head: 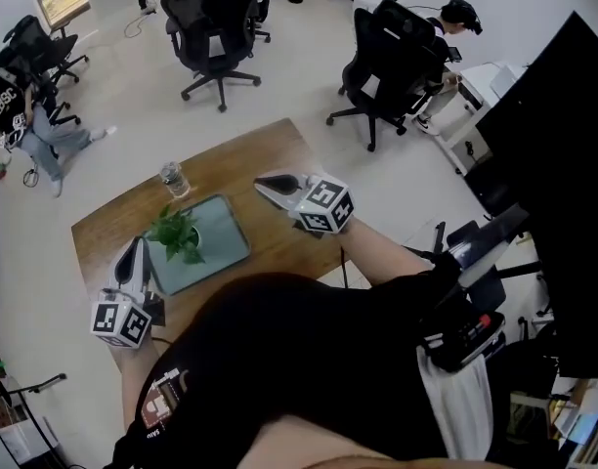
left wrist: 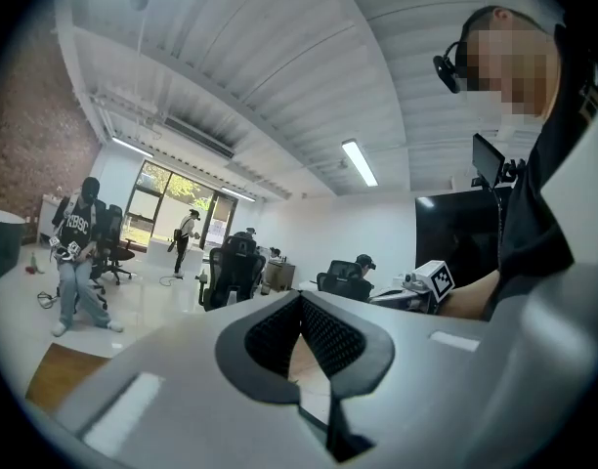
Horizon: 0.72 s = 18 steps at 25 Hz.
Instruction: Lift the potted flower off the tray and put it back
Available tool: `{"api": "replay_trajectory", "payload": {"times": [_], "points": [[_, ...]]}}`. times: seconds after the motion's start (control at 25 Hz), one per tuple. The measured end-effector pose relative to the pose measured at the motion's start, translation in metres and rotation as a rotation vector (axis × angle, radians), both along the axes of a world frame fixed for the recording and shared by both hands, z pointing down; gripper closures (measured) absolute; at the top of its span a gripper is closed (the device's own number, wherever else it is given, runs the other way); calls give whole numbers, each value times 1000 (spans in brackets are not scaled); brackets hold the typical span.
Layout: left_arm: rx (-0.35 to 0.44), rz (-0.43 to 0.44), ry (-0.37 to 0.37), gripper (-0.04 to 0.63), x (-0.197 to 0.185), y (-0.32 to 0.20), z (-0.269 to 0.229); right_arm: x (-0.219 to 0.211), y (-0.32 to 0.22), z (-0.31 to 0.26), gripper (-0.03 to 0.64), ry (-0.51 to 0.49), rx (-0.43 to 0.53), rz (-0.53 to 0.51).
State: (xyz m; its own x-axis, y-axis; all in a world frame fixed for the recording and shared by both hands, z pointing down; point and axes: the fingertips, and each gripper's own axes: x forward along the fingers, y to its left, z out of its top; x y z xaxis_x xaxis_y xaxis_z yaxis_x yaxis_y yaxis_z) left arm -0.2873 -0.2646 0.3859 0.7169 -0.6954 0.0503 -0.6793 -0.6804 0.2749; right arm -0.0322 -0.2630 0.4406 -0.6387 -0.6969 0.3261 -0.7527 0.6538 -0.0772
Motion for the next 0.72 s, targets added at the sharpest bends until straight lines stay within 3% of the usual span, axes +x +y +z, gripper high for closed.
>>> {"api": "replay_trajectory", "payload": {"times": [0.24, 0.72], "points": [[14, -25, 33, 595, -9, 7, -11, 4, 13, -16, 604, -13, -3, 25], [-21, -9, 22, 595, -3, 17, 5, -4, 17, -19, 604, -48, -12, 11]]}}
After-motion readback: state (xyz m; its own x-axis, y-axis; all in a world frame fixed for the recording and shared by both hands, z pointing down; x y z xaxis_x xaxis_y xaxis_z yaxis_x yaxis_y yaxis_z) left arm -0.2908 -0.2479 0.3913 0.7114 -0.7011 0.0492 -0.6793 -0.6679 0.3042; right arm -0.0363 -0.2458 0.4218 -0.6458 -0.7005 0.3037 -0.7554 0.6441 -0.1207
